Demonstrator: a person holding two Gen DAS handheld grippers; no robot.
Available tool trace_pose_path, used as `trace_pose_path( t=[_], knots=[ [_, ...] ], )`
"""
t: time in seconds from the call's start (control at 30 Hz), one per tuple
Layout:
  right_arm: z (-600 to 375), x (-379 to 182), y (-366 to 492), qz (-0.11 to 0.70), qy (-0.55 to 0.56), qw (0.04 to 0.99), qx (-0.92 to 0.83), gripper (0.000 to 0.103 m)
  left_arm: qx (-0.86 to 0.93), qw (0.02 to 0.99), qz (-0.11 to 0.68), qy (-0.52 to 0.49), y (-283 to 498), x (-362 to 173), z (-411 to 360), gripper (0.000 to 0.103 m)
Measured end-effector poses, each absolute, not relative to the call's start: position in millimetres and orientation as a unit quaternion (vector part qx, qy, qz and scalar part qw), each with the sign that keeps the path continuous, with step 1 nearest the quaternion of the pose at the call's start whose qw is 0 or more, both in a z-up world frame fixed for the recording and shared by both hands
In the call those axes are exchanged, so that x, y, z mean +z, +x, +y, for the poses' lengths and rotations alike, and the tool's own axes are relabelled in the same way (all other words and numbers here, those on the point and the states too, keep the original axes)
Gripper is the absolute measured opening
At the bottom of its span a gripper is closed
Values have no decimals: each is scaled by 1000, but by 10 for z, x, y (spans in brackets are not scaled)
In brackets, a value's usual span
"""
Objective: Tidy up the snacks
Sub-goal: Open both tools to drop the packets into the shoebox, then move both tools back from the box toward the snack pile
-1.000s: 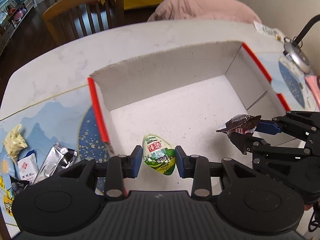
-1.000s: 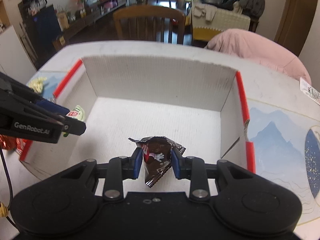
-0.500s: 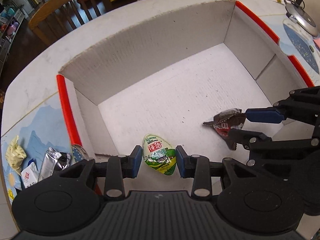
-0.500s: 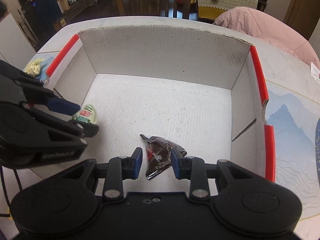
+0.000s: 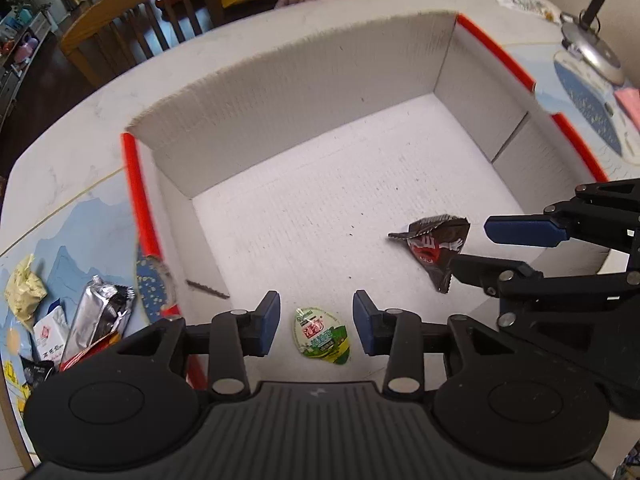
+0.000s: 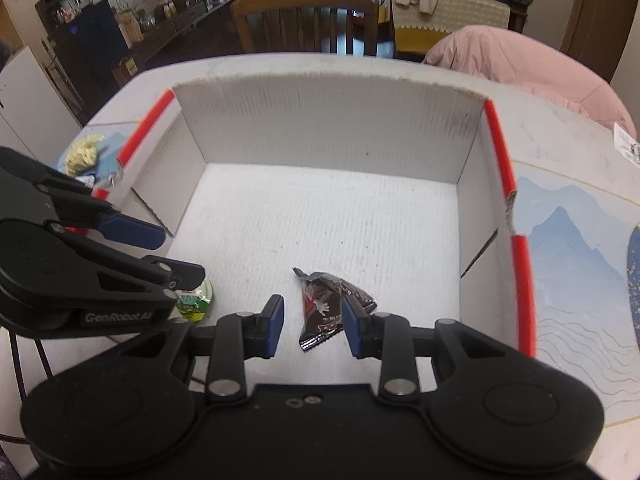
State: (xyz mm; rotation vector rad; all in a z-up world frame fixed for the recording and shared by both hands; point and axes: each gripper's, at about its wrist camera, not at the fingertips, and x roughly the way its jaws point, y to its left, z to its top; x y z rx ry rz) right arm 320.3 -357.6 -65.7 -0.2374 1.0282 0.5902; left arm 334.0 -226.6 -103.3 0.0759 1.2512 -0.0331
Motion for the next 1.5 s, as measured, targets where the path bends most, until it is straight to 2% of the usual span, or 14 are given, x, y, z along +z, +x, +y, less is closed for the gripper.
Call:
trace_pose_path(
  t=[0.43,0.57,0.77,0.83,0.9,1.0,1.07,1.13,1.17,1.43,1.47,1.5],
  knots=[
    [-3575,-202,2894,433,-88,843,307,32,-1,854,520,-15,2881,-480,-2015,41],
    [-3513,-65,2770,415,-88,848,318,33,2,868,496,-27,2698,-318,-1939,47],
    [-3394,110,2589,392,-80,856,329,34,5,881,471,-45,2448,-145,-1783,48],
    [-3350,147,2539,385,-75,859,329,37,5,886,460,-50,2359,-88,-1712,51],
    [-3304,174,2491,379,-69,862,328,38,6,893,446,-58,2259,-36,-1620,59],
    [-3223,199,2407,373,-59,867,324,40,9,898,435,-69,2136,19,-1466,60],
    [-3161,216,2347,370,-53,871,319,49,12,901,427,-70,2049,44,-1357,60],
    [-3096,241,2258,360,-49,877,314,77,15,905,419,-70,1963,70,-1234,60],
    [-3061,258,2211,355,-48,880,313,82,15,906,416,-70,1922,83,-1168,60],
    [-2718,264,1987,352,-35,883,308,91,24,919,388,-67,1556,168,-552,66],
    [-2667,253,1964,353,-35,884,306,93,26,920,385,-69,1511,169,-461,70],
    [-2621,243,1941,352,-35,885,303,99,28,922,381,-71,1470,167,-377,72]
  ],
)
